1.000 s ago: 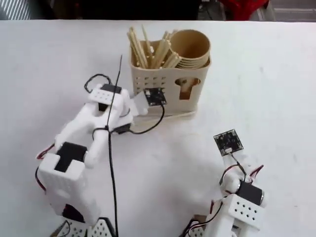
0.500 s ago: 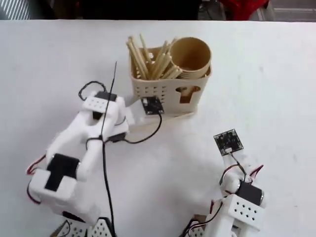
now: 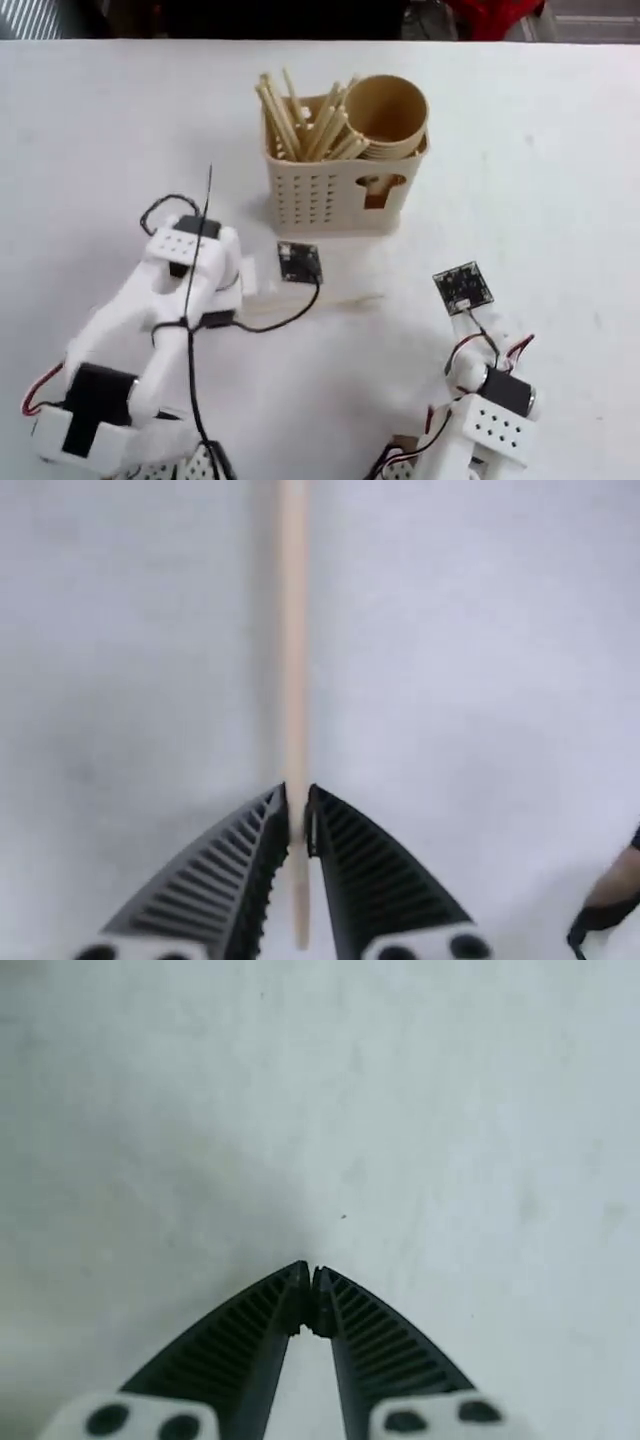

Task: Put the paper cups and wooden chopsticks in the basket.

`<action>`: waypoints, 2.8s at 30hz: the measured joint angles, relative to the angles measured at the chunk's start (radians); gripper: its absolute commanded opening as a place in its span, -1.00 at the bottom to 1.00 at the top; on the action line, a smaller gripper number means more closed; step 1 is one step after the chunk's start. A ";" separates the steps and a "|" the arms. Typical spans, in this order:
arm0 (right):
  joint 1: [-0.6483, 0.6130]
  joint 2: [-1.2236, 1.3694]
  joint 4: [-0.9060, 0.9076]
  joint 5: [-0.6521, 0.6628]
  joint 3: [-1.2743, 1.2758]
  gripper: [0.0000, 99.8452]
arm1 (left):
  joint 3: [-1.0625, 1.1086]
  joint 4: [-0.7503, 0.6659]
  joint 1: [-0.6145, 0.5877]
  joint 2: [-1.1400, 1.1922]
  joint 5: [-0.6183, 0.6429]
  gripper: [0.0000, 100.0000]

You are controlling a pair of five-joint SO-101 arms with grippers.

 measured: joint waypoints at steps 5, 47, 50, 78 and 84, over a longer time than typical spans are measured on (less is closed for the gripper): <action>0.000 0.000 0.000 0.000 0.000 -0.97 | 0.015 0.000 0.000 -0.043 -0.014 -0.91; 0.000 0.000 0.000 0.000 0.000 -0.97 | -0.152 -0.381 0.299 0.236 0.361 -0.78; 0.000 0.000 0.000 0.000 0.000 -0.97 | -0.206 -0.330 0.290 0.256 0.361 -0.78; 0.000 0.000 0.000 0.000 0.000 -0.97 | -0.074 -0.296 0.305 0.164 0.393 -0.78; 0.000 0.000 0.000 0.000 0.000 -0.97 | -0.209 -0.201 0.307 0.285 0.393 -0.96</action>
